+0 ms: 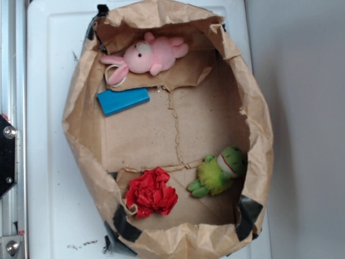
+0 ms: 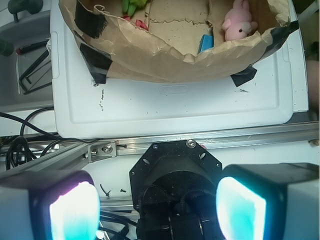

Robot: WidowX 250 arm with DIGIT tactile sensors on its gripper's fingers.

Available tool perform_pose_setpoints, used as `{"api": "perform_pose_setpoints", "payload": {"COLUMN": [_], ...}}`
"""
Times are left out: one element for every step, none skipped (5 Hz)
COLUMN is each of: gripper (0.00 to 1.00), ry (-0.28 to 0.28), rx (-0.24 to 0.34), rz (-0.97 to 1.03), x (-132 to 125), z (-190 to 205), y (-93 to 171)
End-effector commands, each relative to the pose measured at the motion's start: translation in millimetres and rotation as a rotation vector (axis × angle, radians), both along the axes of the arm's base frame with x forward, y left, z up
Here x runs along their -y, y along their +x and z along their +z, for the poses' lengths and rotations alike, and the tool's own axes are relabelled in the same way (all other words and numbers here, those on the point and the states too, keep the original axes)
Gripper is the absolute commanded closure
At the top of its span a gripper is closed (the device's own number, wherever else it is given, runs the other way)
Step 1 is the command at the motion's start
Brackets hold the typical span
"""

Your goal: Grab the green animal.

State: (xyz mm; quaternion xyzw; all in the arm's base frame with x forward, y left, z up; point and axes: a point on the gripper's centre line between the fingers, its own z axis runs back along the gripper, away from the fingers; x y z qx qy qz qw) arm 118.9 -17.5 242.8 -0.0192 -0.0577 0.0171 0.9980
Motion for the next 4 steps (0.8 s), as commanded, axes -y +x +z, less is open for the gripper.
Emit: {"api": "perform_pose_setpoints", "payload": {"gripper": [0.00,0.00,0.00,0.00], "ry": [0.000,0.004,0.011,0.011], "rx": [0.000,-0.023,0.028,0.085], "rz": [0.000,0.087,0.089,0.057], "x": [0,1,-3,-12], "z": [0,-20,-29,-41], "y": [0,50,101,151]}}
